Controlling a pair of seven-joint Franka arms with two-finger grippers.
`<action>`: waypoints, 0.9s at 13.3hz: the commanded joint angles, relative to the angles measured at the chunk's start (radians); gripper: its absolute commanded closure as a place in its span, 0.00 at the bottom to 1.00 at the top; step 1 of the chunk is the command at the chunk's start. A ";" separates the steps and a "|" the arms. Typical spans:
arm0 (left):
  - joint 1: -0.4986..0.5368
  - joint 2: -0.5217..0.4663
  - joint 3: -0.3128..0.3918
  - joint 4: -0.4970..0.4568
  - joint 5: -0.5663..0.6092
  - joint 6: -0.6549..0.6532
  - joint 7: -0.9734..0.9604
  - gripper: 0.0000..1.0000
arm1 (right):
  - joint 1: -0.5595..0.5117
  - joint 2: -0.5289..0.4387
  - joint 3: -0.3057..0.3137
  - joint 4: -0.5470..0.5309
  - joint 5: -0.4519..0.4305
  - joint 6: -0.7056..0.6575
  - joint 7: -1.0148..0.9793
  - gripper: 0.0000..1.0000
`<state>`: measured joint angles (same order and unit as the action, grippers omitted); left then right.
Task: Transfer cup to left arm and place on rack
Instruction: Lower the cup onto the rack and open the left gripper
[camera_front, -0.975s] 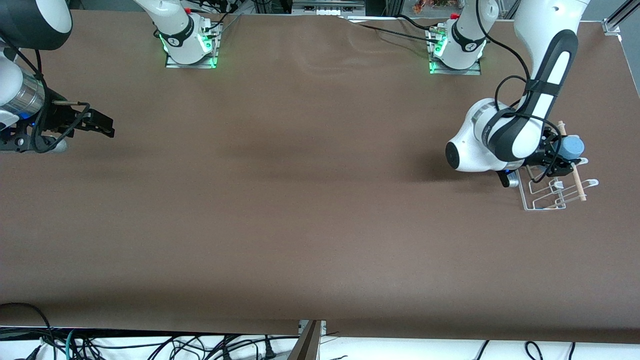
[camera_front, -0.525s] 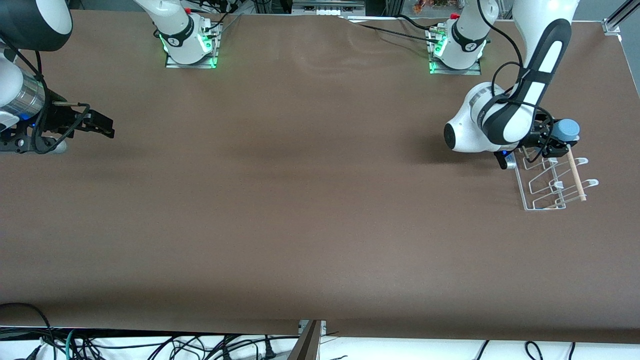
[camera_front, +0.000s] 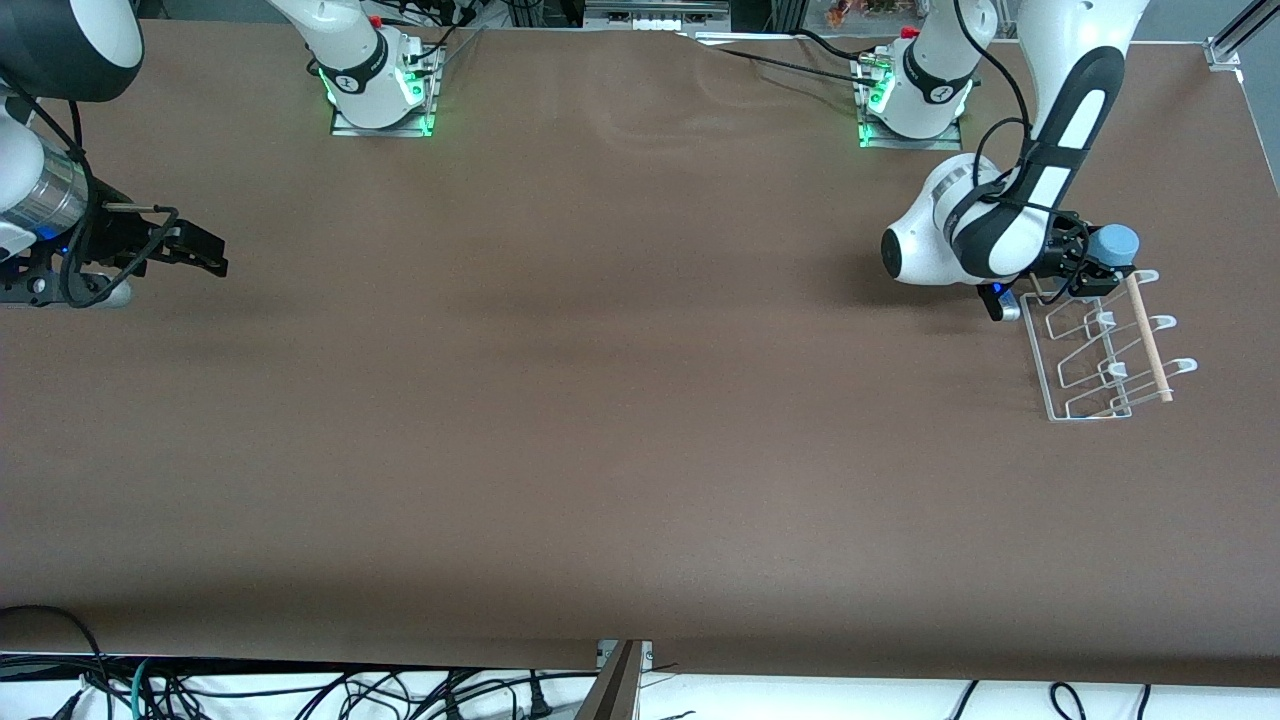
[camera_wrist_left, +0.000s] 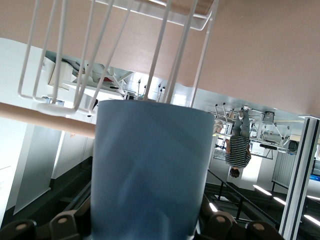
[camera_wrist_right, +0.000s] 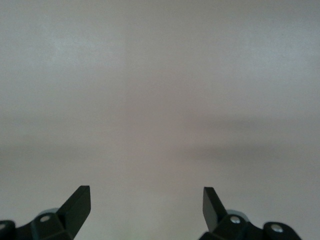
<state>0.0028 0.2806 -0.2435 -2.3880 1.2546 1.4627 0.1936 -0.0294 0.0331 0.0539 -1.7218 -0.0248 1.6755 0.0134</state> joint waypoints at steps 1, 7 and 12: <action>0.014 -0.018 -0.007 -0.023 0.029 0.021 -0.020 0.99 | -0.001 0.014 0.003 0.031 -0.015 -0.017 -0.015 0.01; 0.011 0.009 -0.007 -0.020 0.031 0.021 -0.075 0.00 | -0.003 0.014 0.003 0.031 -0.015 -0.019 -0.015 0.01; 0.013 0.002 -0.007 0.001 0.032 0.022 -0.083 0.00 | -0.003 0.014 0.003 0.031 -0.015 -0.016 -0.015 0.01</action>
<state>0.0030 0.2949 -0.2435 -2.3970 1.2557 1.4766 0.1195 -0.0294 0.0342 0.0539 -1.7194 -0.0251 1.6755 0.0134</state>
